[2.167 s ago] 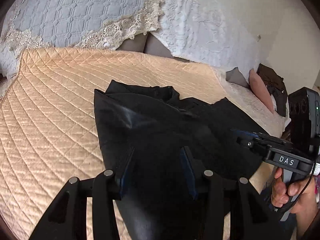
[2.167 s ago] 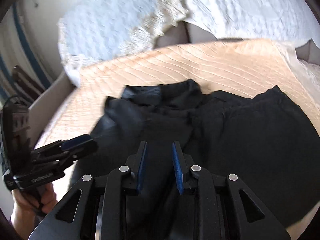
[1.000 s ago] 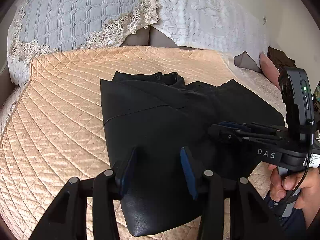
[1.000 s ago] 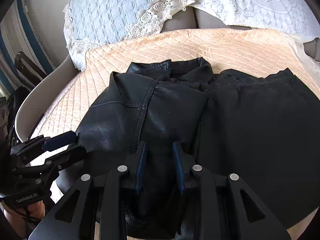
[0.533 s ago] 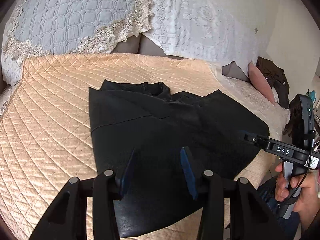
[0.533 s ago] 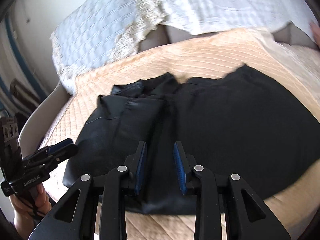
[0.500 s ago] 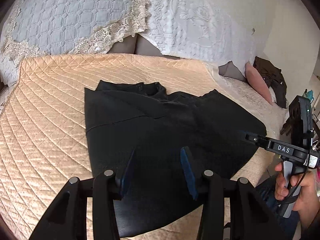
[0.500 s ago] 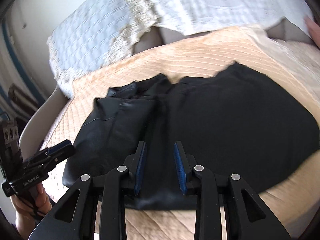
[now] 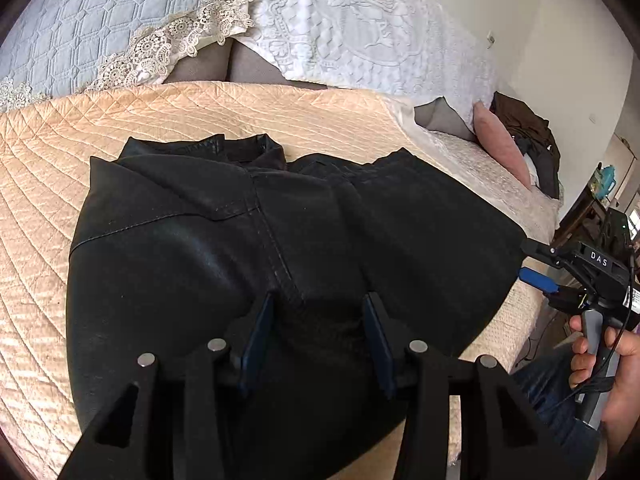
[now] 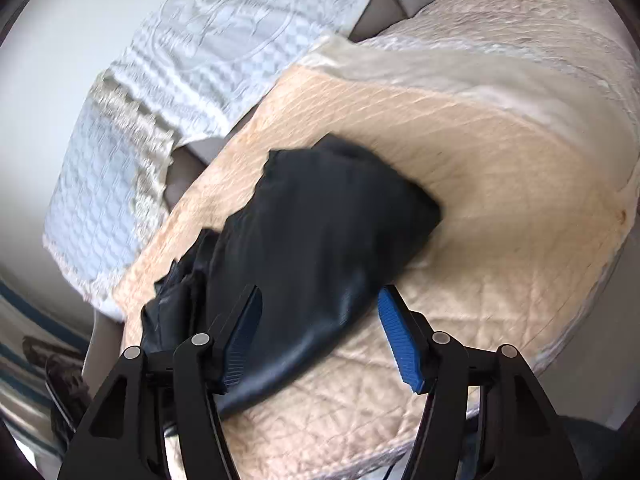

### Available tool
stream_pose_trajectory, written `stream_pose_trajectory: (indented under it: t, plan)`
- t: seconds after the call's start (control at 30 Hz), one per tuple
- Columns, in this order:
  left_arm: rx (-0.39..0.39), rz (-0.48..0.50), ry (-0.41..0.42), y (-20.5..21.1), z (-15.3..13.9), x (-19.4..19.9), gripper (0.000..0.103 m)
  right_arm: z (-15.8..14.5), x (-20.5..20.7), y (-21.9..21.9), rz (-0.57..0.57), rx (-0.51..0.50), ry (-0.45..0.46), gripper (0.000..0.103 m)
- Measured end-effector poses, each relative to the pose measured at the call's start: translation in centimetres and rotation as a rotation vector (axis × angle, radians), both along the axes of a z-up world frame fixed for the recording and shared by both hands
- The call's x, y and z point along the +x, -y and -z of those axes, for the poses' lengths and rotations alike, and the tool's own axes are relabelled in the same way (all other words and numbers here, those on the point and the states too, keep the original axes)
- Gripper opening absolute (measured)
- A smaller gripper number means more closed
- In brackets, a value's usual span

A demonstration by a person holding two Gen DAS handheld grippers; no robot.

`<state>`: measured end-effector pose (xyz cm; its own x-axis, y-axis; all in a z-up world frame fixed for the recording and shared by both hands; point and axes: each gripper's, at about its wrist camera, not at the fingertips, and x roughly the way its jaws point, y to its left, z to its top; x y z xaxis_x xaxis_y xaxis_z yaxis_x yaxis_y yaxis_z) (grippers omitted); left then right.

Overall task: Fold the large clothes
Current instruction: 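Grasp the jacket end with the right gripper and lift it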

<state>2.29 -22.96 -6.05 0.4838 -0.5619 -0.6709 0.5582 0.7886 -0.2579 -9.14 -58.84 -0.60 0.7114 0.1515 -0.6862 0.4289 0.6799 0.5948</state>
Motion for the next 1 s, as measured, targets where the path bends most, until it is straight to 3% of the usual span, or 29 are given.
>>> stream_pose_trajectory:
  t: [0.2,0.43,0.7,0.73,0.77,0.83,1.0]
  plan:
    - [0.028,-0.002,0.035,0.3,0.2,-0.3,0.048,2.2,0.3,2.8,0.098,0.076,0.005,0.063]
    - [0.032,0.005,0.047,0.4,0.2,-0.3,0.048,2.7,1.6,3.8,0.159,0.07,0.058,0.063]
    - [0.02,0.007,0.045,0.3,0.2,-0.2,0.048,2.9,4.3,3.5,0.17,-0.016,0.027,0.065]
    - [0.017,0.008,0.043,0.3,0.2,-0.1,0.048,2.9,4.5,3.5,0.169,-0.023,0.017,0.06]
    - [0.014,0.009,0.04,0.3,0.2,-0.1,0.048,2.7,4.8,3.4,0.168,-0.037,-0.004,0.046]
    - [0.005,0.01,0.03,0.1,0.1,0.0,0.048,2.2,5.2,3.4,0.141,-0.018,-0.02,0.03]
    - [-0.059,0.002,0.019,-1.7,-1.9,0.2,0.048,-2.7,5.4,1.1,0.052,-0.058,0.066,0.022]
